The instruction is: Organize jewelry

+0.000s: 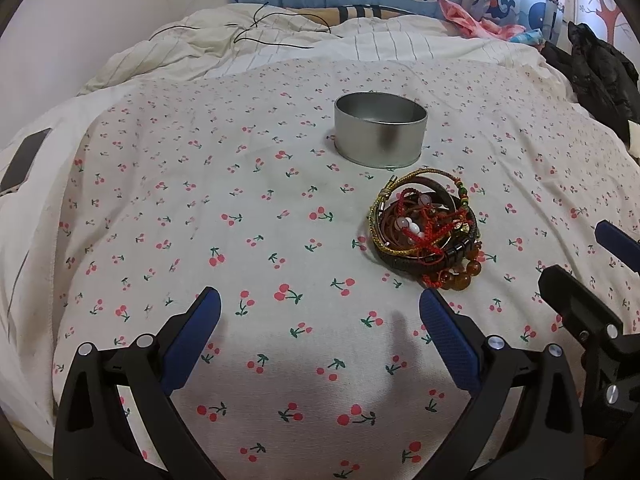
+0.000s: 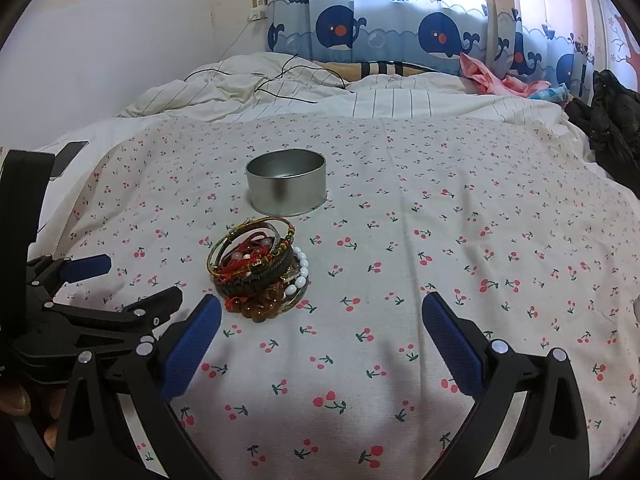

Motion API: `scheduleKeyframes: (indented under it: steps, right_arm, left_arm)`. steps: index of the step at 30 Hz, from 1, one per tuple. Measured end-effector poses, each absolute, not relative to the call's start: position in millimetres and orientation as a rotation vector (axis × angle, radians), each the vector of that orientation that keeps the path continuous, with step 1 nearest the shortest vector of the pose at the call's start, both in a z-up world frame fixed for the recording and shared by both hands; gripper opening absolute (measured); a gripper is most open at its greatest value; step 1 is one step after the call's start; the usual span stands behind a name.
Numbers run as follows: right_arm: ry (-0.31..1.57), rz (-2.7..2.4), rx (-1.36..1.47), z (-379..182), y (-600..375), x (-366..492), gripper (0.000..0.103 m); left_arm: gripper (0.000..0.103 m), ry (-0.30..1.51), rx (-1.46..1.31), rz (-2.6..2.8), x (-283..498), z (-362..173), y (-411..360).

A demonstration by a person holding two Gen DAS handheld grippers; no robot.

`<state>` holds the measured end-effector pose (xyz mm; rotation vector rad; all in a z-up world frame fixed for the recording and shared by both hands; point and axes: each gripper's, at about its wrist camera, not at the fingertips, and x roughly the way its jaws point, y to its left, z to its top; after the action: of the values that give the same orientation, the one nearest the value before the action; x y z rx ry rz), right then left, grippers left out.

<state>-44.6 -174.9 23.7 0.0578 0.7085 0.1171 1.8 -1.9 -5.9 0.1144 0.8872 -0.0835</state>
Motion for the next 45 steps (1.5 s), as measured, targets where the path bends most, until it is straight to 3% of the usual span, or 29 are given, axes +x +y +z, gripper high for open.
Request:
scheduleKeyframes:
  steps: [45]
  right_arm:
    - [0.765, 0.245, 0.125, 35.7, -190.4, -23.6, 0.097]
  left_arm:
    - [0.096, 0.904, 0.143, -0.065, 19.1, 2.0, 4.2]
